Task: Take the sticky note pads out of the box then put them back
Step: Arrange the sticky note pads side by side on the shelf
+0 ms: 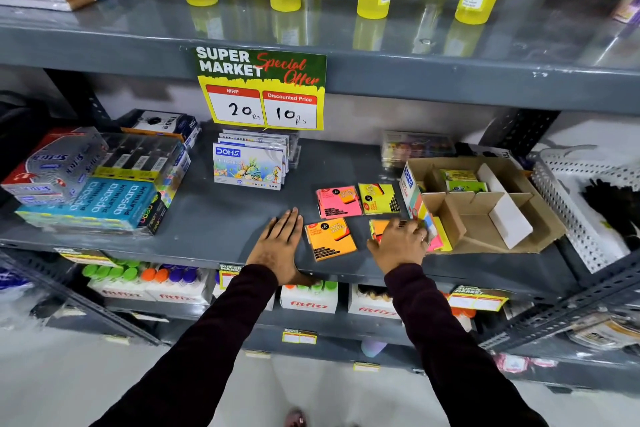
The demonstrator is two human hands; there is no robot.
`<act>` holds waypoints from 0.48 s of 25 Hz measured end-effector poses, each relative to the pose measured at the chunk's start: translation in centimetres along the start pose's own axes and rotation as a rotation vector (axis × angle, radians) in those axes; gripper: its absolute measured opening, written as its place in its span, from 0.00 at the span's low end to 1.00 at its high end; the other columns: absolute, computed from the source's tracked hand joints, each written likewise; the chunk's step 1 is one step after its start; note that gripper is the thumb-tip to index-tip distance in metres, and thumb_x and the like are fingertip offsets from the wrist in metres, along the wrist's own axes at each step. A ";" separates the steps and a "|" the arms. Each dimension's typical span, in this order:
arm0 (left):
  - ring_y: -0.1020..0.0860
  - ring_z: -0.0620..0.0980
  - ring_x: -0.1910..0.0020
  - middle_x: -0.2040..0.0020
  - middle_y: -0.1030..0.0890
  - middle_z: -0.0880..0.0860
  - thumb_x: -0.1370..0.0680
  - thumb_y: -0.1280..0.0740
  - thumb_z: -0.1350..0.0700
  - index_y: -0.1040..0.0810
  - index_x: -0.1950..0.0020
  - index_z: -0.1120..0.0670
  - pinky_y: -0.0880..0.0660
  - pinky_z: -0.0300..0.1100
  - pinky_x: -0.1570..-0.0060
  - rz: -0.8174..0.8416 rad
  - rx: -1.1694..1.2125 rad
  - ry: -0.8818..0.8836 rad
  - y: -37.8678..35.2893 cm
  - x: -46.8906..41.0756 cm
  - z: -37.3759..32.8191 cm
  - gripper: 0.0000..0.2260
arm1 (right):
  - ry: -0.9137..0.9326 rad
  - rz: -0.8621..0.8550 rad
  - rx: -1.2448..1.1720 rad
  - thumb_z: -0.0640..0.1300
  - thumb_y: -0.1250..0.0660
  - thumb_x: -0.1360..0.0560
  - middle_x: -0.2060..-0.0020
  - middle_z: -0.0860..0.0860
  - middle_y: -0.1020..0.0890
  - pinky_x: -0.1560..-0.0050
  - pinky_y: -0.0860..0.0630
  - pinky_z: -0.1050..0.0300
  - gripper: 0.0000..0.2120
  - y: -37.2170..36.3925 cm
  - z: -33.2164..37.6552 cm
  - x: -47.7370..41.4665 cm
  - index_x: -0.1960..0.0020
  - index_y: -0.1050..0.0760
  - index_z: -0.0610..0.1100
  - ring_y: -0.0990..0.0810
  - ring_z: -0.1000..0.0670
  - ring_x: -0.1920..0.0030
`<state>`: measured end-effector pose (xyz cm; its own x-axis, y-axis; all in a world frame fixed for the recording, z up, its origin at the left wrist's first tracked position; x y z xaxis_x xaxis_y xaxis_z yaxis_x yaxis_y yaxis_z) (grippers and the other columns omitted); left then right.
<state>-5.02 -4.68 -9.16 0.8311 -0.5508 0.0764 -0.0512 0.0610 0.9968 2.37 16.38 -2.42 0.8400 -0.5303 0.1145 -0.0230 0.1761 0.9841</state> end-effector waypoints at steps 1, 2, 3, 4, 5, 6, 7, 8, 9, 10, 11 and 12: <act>0.58 0.55 0.23 0.22 0.59 0.58 0.37 0.42 0.23 0.62 0.25 0.59 0.58 0.51 0.24 0.002 -0.003 -0.001 0.0 0.0 0.0 0.57 | -0.008 0.028 0.020 0.57 0.35 0.25 0.32 0.34 0.32 0.30 0.35 0.41 0.32 -0.2 0.0 0.1 0.31 0.35 0.37 0.34 0.34 0.31; 0.58 0.55 0.23 0.22 0.58 0.58 0.36 0.41 0.24 0.62 0.25 0.59 0.59 0.51 0.24 -0.001 -0.009 -0.002 0.0 0.0 0.0 0.57 | -0.011 0.049 0.032 0.57 0.36 0.24 0.30 0.34 0.34 0.29 0.38 0.40 0.31 -0.4 0.0 0.1 0.31 0.35 0.38 0.35 0.33 0.30; 0.58 0.55 0.23 0.22 0.58 0.59 0.35 0.41 0.25 0.62 0.25 0.59 0.60 0.51 0.24 -0.006 -0.015 -0.001 -0.1 0.0 0.1 0.56 | -0.009 0.060 0.033 0.56 0.36 0.24 0.30 0.33 0.34 0.28 0.39 0.40 0.30 -0.5 0.0 0.2 0.30 0.36 0.38 0.36 0.33 0.29; 0.58 0.55 0.23 0.22 0.58 0.59 0.35 0.40 0.25 0.62 0.25 0.59 0.60 0.50 0.25 -0.009 -0.018 0.000 -0.1 0.0 0.1 0.55 | -0.009 0.066 0.023 0.55 0.36 0.24 0.30 0.33 0.34 0.28 0.39 0.39 0.30 -0.5 0.1 0.1 0.30 0.37 0.38 0.36 0.33 0.29; 0.58 0.56 0.23 0.22 0.59 0.59 0.35 0.40 0.25 0.62 0.25 0.59 0.60 0.50 0.25 -0.007 -0.018 0.001 -0.1 0.0 0.1 0.55 | -0.008 0.068 0.009 0.56 0.35 0.25 0.30 0.34 0.34 0.29 0.38 0.39 0.30 -0.4 0.0 0.1 0.30 0.37 0.39 0.36 0.33 0.29; 0.58 0.55 0.23 0.22 0.59 0.58 0.35 0.41 0.25 0.62 0.25 0.59 0.60 0.50 0.25 -0.002 -0.019 0.002 -0.1 0.0 0.1 0.56 | -0.003 0.071 -0.004 0.57 0.35 0.25 0.31 0.34 0.34 0.29 0.37 0.39 0.31 -0.5 0.0 0.0 0.30 0.37 0.40 0.36 0.32 0.29; 0.58 0.55 0.23 0.22 0.59 0.58 0.36 0.42 0.24 0.62 0.25 0.59 0.60 0.50 0.25 0.003 -0.020 0.003 -0.1 0.0 0.1 0.56 | 0.002 0.072 -0.021 0.59 0.34 0.26 0.31 0.34 0.34 0.30 0.36 0.39 0.32 -0.6 -0.1 0.1 0.30 0.37 0.41 0.37 0.32 0.30; 0.59 0.55 0.23 0.22 0.59 0.58 0.37 0.43 0.24 0.62 0.25 0.59 0.61 0.50 0.25 0.004 -0.020 0.004 -0.1 0.0 0.1 0.56 | 0.003 0.072 -0.040 0.60 0.34 0.26 0.31 0.34 0.35 0.31 0.35 0.38 0.32 -0.7 -0.2 0.2 0.30 0.37 0.42 0.37 0.32 0.29; 0.59 0.55 0.23 0.22 0.59 0.58 0.37 0.44 0.23 0.63 0.25 0.59 0.62 0.50 0.25 0.002 -0.018 0.002 -0.1 0.0 0.2 0.56 | 0.000 0.070 -0.052 0.60 0.34 0.26 0.31 0.34 0.35 0.31 0.34 0.38 0.32 -0.8 -0.4 0.3 0.31 0.37 0.42 0.37 0.32 0.29; 0.59 0.55 0.23 0.22 0.59 0.58 0.38 0.45 0.23 0.63 0.25 0.59 0.62 0.50 0.26 0.001 -0.012 -0.001 -0.1 0.0 0.2 0.56 | -0.001 0.059 -0.048 0.60 0.34 0.26 0.31 0.34 0.35 0.32 0.33 0.39 0.32 -0.9 -0.5 0.5 0.31 0.38 0.42 0.37 0.32 0.29; 0.59 0.55 0.23 0.22 0.60 0.58 0.38 0.45 0.23 0.63 0.25 0.59 0.62 0.50 0.26 0.002 -0.008 -0.004 -0.1 0.0 0.2 0.56 | 0.004 0.033 -0.036 0.60 0.34 0.27 0.32 0.34 0.34 0.32 0.32 0.39 0.33 -0.8 -0.5 0.6 0.31 0.37 0.41 0.35 0.33 0.30; 0.59 0.55 0.23 0.22 0.60 0.58 0.38 0.45 0.23 0.63 0.25 0.59 0.62 0.50 0.26 0.003 -0.008 -0.005 -0.1 0.0 0.2 0.57 | 0.016 -0.012 -0.031 0.60 0.33 0.28 0.34 0.34 0.32 0.33 0.32 0.40 0.33 -0.5 -0.3 0.6 0.32 0.36 0.41 0.33 0.34 0.32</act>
<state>-5.13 -4.85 -9.26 0.8282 -0.5547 0.0798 -0.0494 0.0696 0.9964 3.10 16.24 -2.87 0.8485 -0.5195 0.1004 0.0035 0.1953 0.9807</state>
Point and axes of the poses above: each hand's wrist, its own x-axis away from the middle knuckle, its own y-axis out of the back of the hand, z = x × y, the point moved 4 cm from there along -x, towards the middle knuckle
